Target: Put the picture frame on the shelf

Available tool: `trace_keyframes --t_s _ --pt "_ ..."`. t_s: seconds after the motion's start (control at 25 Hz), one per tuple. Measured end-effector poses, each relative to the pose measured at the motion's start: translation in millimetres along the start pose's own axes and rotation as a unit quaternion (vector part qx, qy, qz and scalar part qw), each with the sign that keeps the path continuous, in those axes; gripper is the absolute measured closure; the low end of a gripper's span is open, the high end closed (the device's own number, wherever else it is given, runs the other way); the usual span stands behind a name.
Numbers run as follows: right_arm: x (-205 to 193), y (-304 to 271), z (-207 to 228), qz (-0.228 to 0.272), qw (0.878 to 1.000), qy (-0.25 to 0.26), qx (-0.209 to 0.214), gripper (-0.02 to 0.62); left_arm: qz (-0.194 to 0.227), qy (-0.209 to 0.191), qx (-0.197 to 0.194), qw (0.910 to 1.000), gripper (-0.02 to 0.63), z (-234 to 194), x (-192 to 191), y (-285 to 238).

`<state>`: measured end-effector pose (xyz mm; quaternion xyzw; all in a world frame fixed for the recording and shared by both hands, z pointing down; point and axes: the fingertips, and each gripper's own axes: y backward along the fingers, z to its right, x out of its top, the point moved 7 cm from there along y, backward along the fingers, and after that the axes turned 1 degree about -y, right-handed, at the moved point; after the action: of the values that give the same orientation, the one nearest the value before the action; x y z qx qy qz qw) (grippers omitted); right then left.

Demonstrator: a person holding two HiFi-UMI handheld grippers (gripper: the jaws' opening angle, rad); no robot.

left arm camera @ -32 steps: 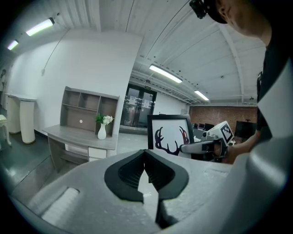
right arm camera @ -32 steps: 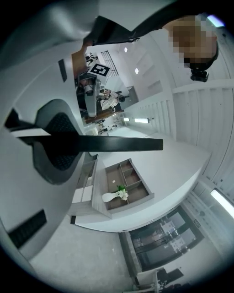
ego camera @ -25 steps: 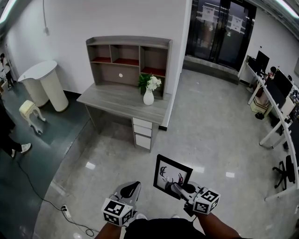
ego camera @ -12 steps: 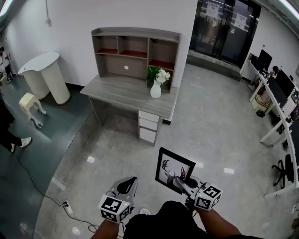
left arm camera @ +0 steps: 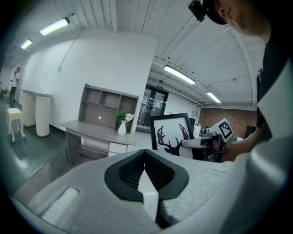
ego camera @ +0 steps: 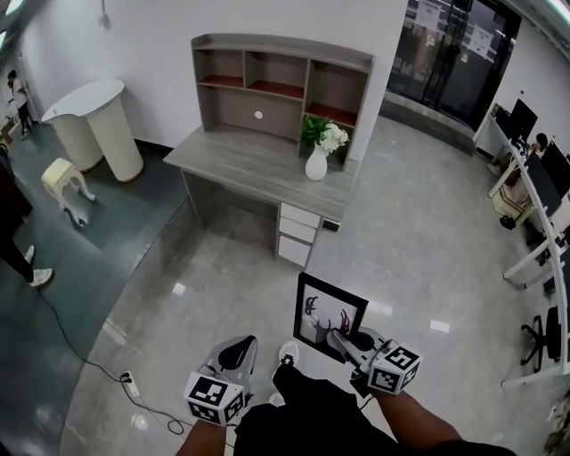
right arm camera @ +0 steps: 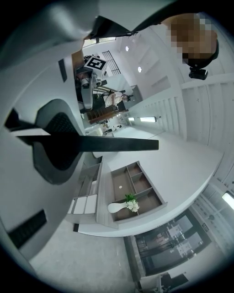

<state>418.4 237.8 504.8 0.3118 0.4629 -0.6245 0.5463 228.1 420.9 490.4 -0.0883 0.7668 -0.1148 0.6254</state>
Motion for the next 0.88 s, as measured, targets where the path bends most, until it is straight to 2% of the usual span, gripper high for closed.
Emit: trace_keyframes --t_s 0.24,0.64,0.88 --pt "21.1 -45.4 28.1 0.004 1.0 -0.009 0.001 0.572 -0.01 -0.004 0.004 0.9999 0.597 -34.3 19.3 -25.7" --pt "75.9 -122.1 90.7 0.028 0.999 -0.013 0.015 0.572 -0.009 -0.03 -0.01 0.9995 0.597 -97.6 86.1 -115.8" --pt "103.9 -157.4 127.8 0.028 0.999 -0.002 0.022 0.572 -0.011 -0.045 -0.013 0.9989 0.597 -124.2 109.0 -163.1"
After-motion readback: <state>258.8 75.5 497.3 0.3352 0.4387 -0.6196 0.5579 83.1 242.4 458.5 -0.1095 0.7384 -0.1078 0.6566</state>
